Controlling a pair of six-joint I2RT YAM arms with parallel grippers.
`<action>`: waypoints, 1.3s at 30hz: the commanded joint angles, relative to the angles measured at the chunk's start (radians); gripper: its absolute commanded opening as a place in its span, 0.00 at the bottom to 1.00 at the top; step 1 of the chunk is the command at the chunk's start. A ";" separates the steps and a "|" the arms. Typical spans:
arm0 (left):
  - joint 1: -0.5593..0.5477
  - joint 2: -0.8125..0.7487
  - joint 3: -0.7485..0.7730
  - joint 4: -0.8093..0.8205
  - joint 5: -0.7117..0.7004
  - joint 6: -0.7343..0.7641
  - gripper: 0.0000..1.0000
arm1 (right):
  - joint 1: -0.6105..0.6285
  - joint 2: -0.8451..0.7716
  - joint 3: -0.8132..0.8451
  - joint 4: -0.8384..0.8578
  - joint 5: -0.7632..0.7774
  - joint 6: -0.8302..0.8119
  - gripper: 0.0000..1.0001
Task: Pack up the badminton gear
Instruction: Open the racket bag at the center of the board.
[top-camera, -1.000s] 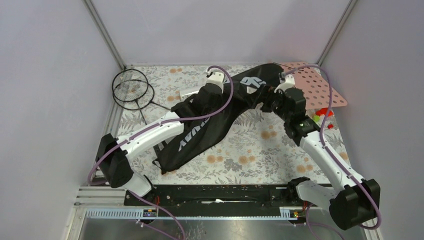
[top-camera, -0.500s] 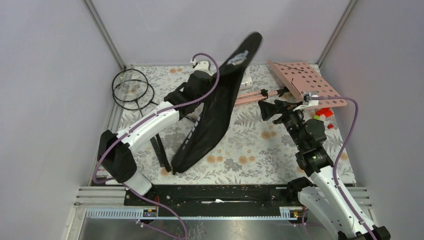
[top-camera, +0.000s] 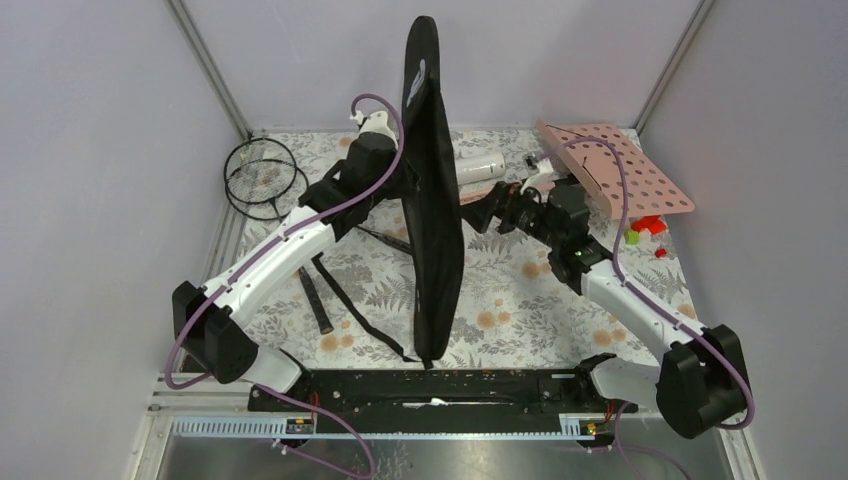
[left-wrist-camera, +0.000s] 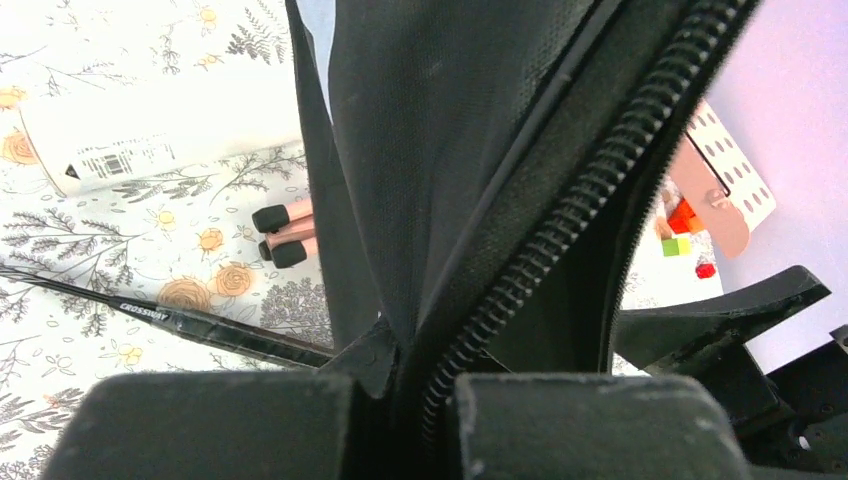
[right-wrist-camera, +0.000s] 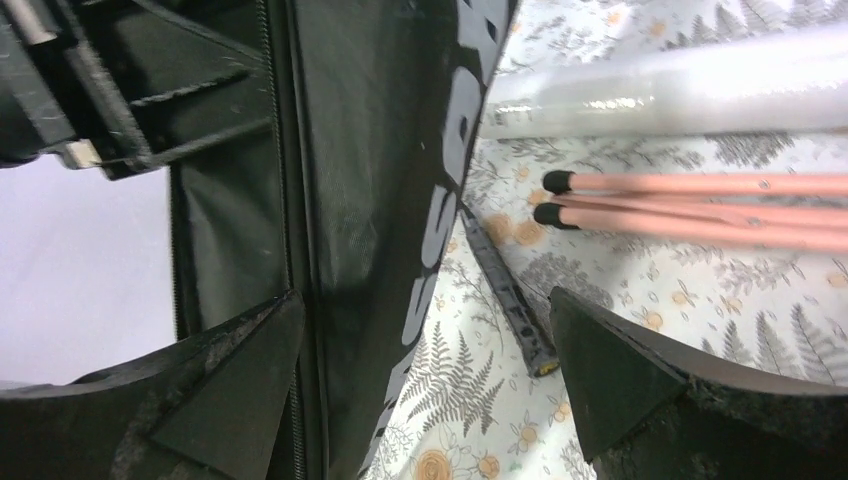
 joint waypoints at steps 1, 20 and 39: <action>-0.002 -0.049 -0.017 0.036 -0.001 -0.047 0.00 | 0.061 0.027 0.118 0.019 0.008 -0.107 1.00; -0.001 -0.002 -0.067 0.028 0.002 -0.093 0.00 | 0.210 0.250 0.193 -0.054 0.339 -0.291 0.70; 0.023 -0.300 -0.431 0.237 0.009 0.112 0.99 | 0.209 0.015 0.320 -0.648 0.512 -0.457 0.00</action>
